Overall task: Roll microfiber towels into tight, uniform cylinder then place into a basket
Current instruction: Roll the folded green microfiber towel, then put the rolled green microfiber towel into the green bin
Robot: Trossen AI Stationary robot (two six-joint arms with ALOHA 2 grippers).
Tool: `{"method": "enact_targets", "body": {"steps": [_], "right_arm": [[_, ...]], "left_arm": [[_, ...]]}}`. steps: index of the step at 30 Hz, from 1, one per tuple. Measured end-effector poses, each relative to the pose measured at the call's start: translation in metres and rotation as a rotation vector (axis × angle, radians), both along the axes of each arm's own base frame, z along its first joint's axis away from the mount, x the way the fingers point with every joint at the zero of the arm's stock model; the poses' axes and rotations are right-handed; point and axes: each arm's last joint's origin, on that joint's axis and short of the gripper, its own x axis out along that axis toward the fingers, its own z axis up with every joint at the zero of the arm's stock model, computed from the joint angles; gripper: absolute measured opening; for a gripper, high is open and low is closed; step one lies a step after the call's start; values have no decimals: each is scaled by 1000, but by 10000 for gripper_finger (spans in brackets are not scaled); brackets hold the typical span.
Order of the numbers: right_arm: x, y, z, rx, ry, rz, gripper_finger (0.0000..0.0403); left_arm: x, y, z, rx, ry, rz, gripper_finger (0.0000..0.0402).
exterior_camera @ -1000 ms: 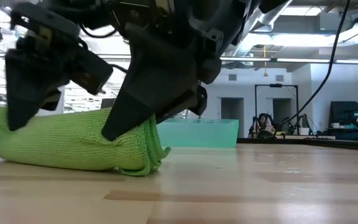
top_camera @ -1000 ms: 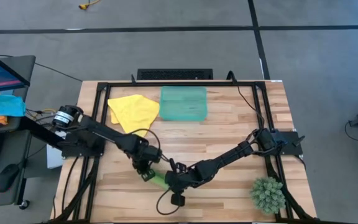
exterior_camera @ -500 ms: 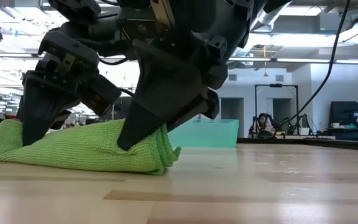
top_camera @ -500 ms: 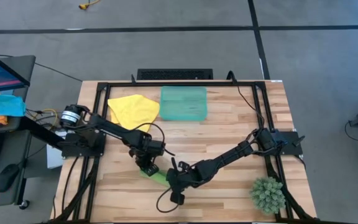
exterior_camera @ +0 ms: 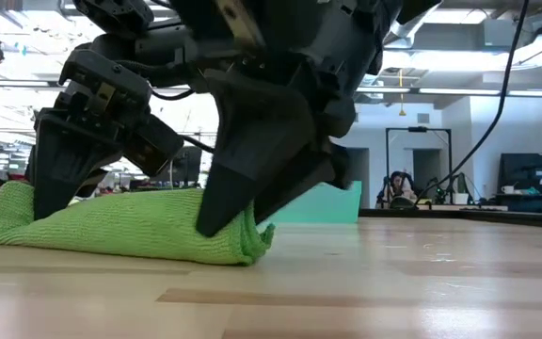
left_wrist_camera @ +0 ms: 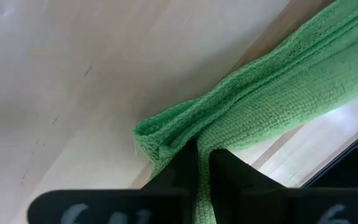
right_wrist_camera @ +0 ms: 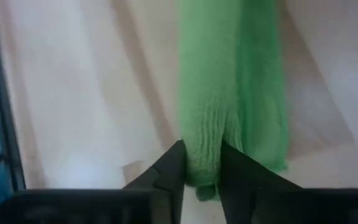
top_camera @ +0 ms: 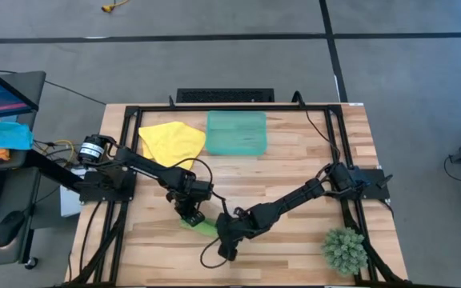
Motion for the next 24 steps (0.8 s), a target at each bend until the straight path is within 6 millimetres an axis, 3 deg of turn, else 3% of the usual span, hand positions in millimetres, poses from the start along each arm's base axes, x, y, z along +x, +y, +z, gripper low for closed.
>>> {"method": "enact_targets", "body": {"steps": [3,7,16,20,24], "right_arm": [[-1,-7,0,19,55,-81,130],[-1,-9,0,35,70,-65,141],[-19,1,10,9,146,-22,119],[-25,10,21,-62,86,-7,110],[-17,21,34,-207,-134,76,107]], "left_arm": [[0,0,0,0,2,0,13],[0,0,0,-2,4,-1,13],[-8,0,-1,-13,89,3,13],[-13,1,-2,-13,137,1,13],[-13,1,-2,-17,137,-2,14]]}}
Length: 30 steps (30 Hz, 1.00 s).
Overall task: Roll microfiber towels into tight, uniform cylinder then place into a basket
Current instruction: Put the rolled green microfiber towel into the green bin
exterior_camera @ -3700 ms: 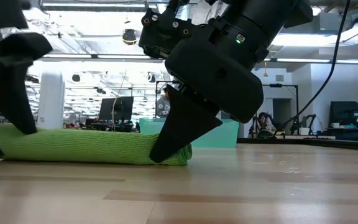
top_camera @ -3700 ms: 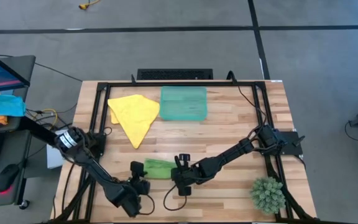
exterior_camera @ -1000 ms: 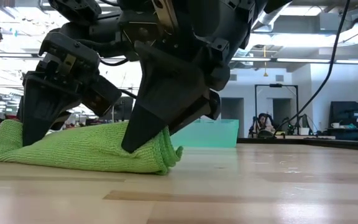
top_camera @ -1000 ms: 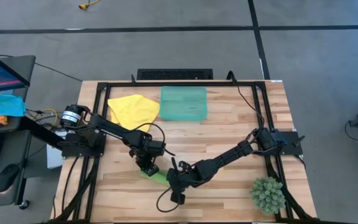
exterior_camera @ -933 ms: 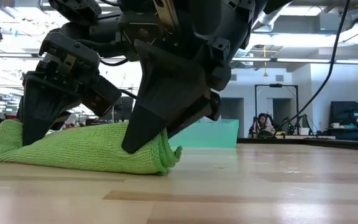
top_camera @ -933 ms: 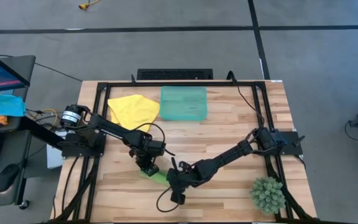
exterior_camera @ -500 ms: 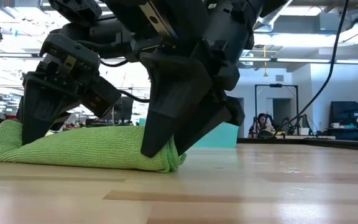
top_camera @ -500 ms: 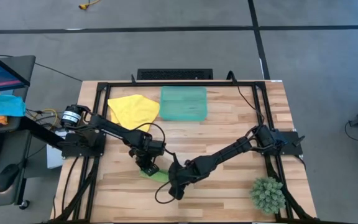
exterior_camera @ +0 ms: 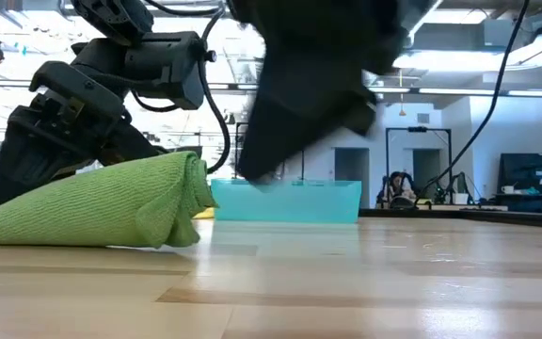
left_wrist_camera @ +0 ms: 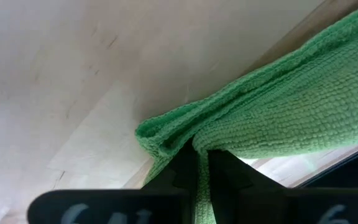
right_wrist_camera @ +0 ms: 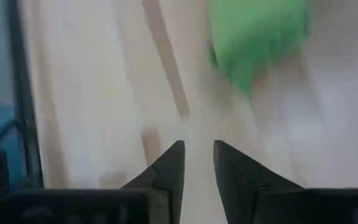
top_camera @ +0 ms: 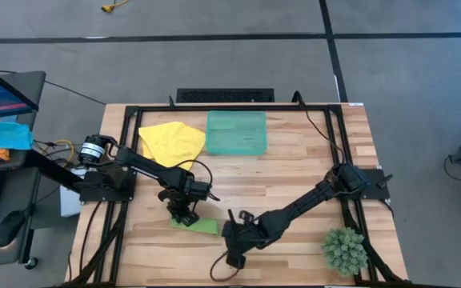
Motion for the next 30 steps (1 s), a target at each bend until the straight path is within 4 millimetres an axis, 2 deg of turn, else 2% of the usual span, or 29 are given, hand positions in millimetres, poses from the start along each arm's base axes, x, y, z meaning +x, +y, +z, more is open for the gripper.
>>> {"method": "enact_targets", "body": {"steps": [3,6,14,21,23,30], "right_arm": [[13,4,12,-128,-188,73,107],[24,-3,16,-215,-288,111,107],[42,-38,17,-227,-305,50,107],[51,-36,-15,-206,-256,109,107],[47,-38,-25,-223,-197,90,107],[47,-40,-41,-155,-135,68,107]], "left_arm": [[0,0,0,0,0,-2,14],[0,0,0,-1,0,-3,14],[0,0,0,-2,-4,-10,14],[0,0,0,-4,-11,-22,14],[0,0,0,-4,-11,-22,14],[0,0,0,-4,-12,-24,14]]}}
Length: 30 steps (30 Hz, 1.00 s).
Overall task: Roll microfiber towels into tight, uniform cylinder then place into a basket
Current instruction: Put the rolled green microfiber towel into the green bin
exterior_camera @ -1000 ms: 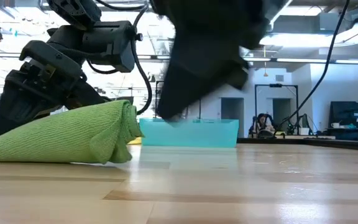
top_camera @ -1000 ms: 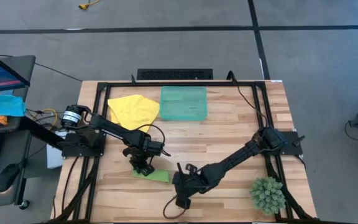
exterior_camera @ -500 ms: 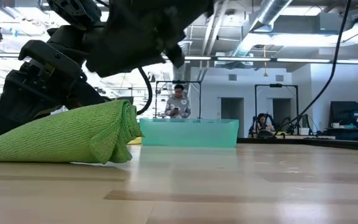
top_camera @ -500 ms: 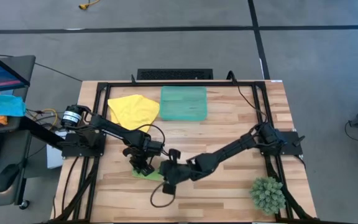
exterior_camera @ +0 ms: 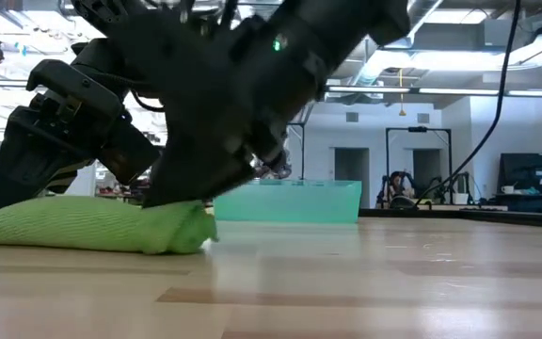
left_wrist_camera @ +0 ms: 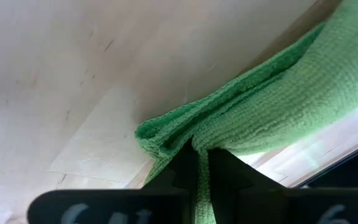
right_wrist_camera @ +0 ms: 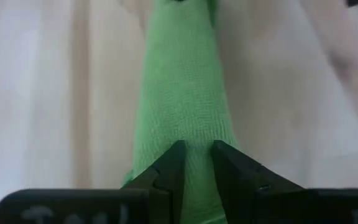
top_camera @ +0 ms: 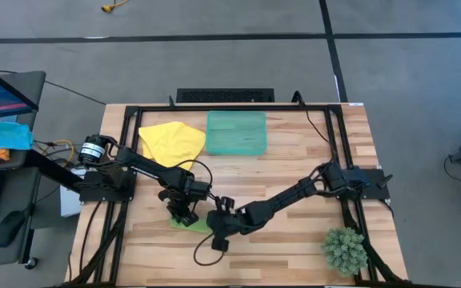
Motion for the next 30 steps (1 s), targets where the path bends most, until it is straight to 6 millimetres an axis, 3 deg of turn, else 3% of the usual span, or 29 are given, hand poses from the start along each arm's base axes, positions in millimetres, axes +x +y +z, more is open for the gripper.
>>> {"method": "enact_targets", "body": {"steps": [12,24,30], "right_arm": [[-2,5,-17,-1,64,21,107],[-3,5,-18,-7,73,29,107],[-3,5,-18,-13,74,39,107]], "left_arm": [[1,0,0,-7,-29,-39,19],[3,-1,-1,-36,-98,-129,127],[0,-3,10,-32,-151,-177,137]]}}
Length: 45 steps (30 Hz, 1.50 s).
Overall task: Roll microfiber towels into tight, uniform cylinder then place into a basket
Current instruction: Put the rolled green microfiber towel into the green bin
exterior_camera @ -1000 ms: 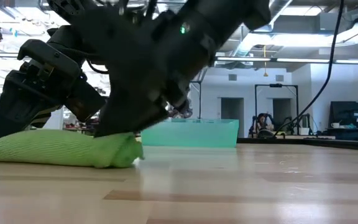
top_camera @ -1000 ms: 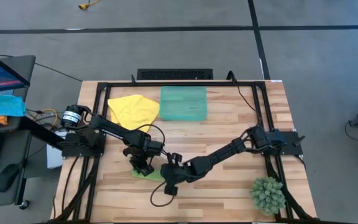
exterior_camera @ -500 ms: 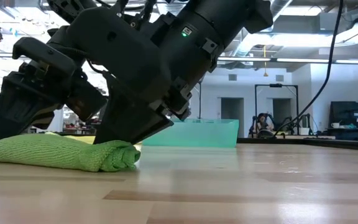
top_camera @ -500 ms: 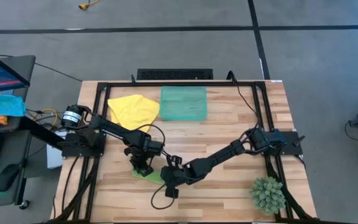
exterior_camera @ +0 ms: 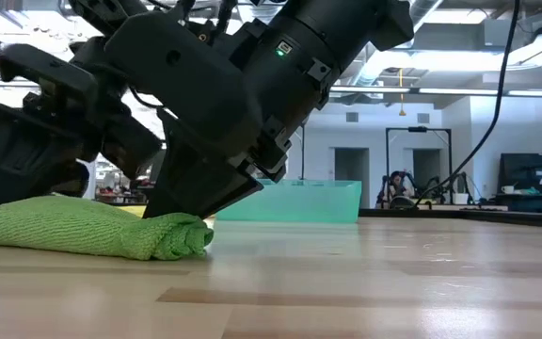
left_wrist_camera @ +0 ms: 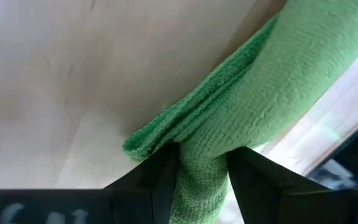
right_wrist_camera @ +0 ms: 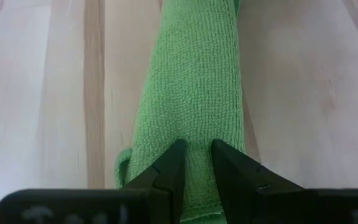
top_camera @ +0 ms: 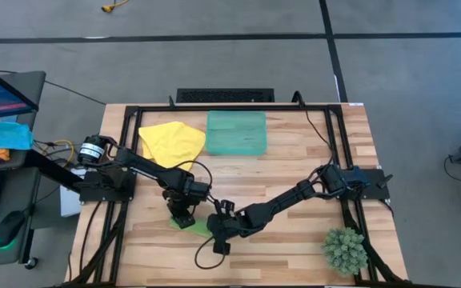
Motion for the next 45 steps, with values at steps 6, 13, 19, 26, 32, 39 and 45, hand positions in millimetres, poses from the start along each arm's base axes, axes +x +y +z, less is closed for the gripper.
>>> {"method": "enact_targets", "body": {"steps": [6,13,19,26,32,39,45], "right_arm": [[-1,0,-1,-8,8,10,107],[-1,0,-1,-9,10,11,107],[-2,0,-1,-13,21,10,107],[-2,0,-1,-13,24,10,107],[-2,0,-1,-13,25,10,107],[-3,0,-1,-13,25,10,107],[-3,0,-1,-8,25,3,107]], "left_arm": [[-9,-3,30,117,-127,-31,133],[-30,-21,71,199,-306,-75,133],[-56,-40,104,285,-502,-112,133],[-73,-67,119,435,-727,-142,133],[-75,-97,118,377,-845,-219,133],[-76,-113,104,371,-795,-208,133],[-77,-116,81,373,-594,-229,160]]}}
